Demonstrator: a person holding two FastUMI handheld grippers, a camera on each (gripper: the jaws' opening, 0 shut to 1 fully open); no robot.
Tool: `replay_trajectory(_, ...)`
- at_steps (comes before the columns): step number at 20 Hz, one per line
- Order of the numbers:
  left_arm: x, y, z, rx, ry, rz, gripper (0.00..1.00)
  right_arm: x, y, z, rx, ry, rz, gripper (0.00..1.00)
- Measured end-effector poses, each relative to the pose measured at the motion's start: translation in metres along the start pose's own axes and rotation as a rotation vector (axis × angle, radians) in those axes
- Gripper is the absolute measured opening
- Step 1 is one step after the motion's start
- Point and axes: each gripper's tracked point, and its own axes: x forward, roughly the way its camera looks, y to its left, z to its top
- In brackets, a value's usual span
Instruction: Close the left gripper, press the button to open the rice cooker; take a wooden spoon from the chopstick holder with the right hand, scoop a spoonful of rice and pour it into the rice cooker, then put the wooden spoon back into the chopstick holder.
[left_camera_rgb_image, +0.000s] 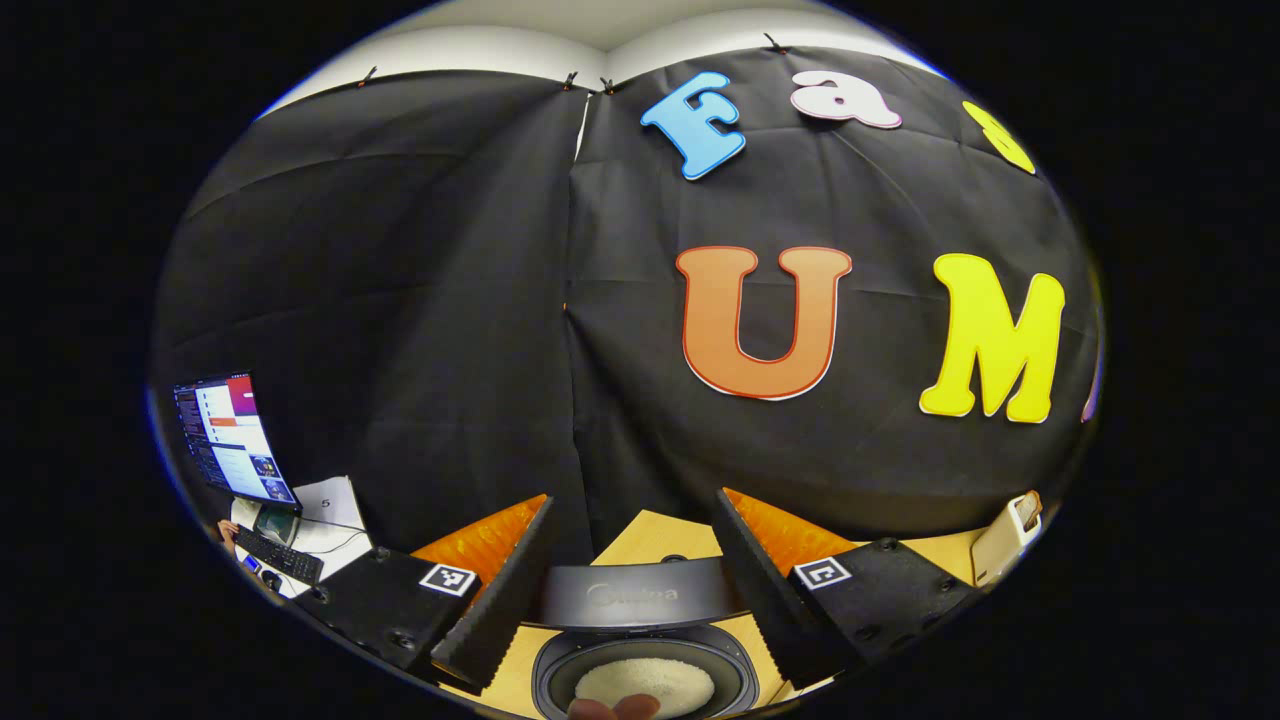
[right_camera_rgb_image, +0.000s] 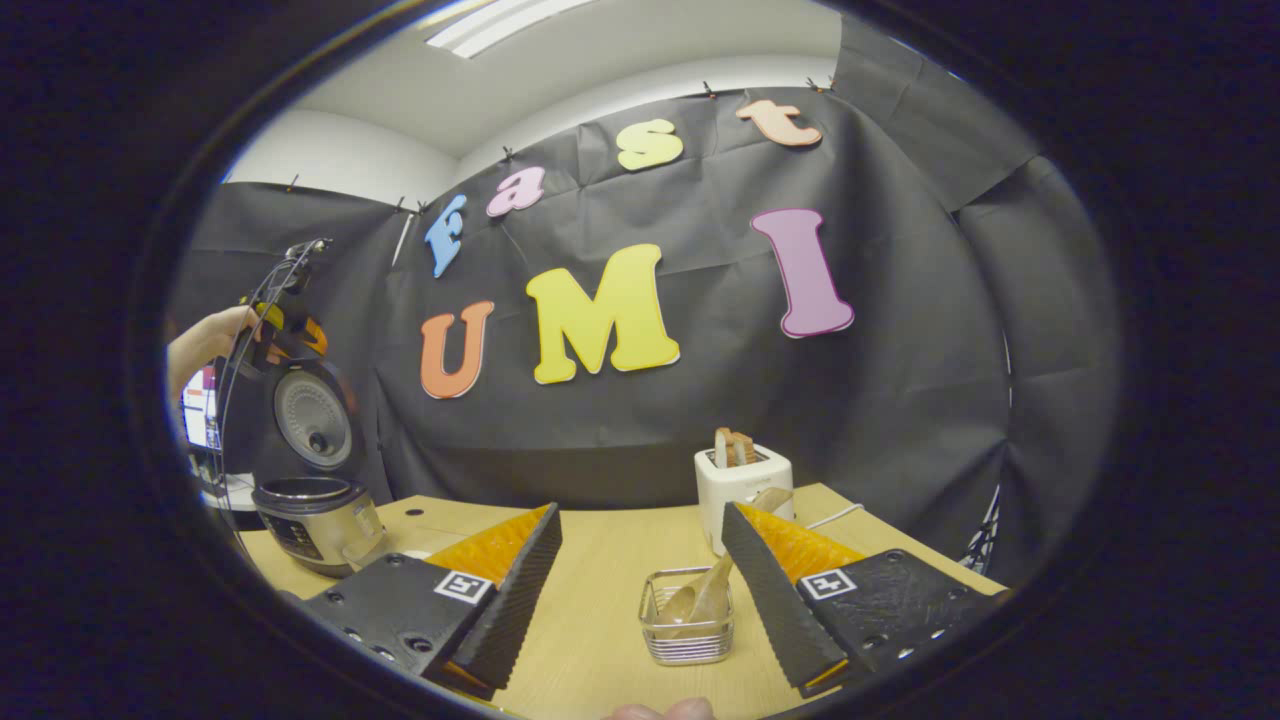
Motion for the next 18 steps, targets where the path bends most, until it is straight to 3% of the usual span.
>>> replay_trajectory(3,0.006,0.002,-0.006,0.005,0.023,0.006,0.99,0.003,0.003,-0.002,0.019,0.003,0.004,0.96)
replay_trajectory(4,0.007,0.001,-0.007,0.005,0.024,0.000,1.00,0.005,0.004,-0.004,0.017,0.007,0.007,0.92)
replay_trajectory(8,-0.001,-0.002,-0.013,0.013,0.054,-0.017,1.00,0.006,0.017,-0.011,0.021,0.023,0.031,0.95)
replay_trajectory(9,-0.004,-0.001,-0.015,0.016,0.057,-0.026,1.00,0.005,0.020,-0.012,0.022,0.025,0.036,0.92)
replay_trajectory(14,-0.029,-0.004,-0.030,0.009,0.047,-0.049,1.00,-0.002,0.031,-0.016,0.023,0.033,0.052,0.92)
replay_trajectory(15,-0.036,-0.005,-0.036,0.017,0.045,-0.050,1.00,-0.006,0.032,-0.019,0.020,0.037,0.054,0.96)
replay_trajectory(18,-0.060,-0.012,-0.059,0.026,0.063,-0.078,0.99,-0.012,0.036,-0.021,0.016,0.041,0.057,0.92)
